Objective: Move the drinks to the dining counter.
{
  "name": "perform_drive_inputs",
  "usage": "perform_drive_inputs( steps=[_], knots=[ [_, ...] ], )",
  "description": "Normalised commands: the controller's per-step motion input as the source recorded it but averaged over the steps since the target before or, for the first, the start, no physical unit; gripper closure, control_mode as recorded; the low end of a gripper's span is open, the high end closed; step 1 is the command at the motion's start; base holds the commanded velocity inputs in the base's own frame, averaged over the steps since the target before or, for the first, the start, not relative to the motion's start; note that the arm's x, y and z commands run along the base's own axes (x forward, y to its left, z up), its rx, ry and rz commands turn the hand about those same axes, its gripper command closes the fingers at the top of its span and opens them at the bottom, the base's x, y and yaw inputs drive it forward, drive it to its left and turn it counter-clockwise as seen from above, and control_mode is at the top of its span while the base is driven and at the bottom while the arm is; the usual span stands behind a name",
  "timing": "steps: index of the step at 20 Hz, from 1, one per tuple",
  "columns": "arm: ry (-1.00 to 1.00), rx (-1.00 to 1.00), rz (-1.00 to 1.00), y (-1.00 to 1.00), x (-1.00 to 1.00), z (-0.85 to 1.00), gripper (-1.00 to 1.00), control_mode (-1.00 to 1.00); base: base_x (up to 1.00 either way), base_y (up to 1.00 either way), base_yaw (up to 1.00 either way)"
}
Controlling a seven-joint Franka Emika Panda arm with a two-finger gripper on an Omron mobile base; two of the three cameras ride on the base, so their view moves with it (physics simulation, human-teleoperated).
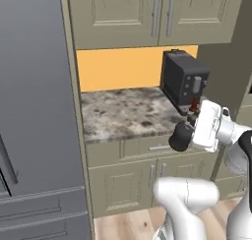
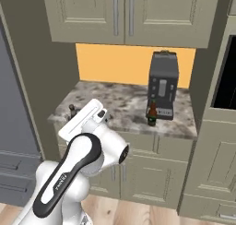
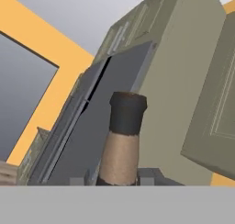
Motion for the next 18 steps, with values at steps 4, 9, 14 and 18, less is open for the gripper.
perform_drive_inputs(
  steps=[4,9,14,18],
  knots=[
    [0.00,0.00,0.00,0.00,0.00,0.00,1.00,1.00,-0.88,0.00,0.00],
    [0.00,0.00,0.00,0.00,0.00,0.00,1.00,1.00,-0.59,0.00,0.06],
    [0.00,0.00,0.00,0.00,0.00,0.00,1.00,1.00,-0.01,0.00,0.43],
    [0.00,0.00,0.00,0.00,0.00,0.00,1.00,1.00,0.00,-0.10,0.58]
  ],
)
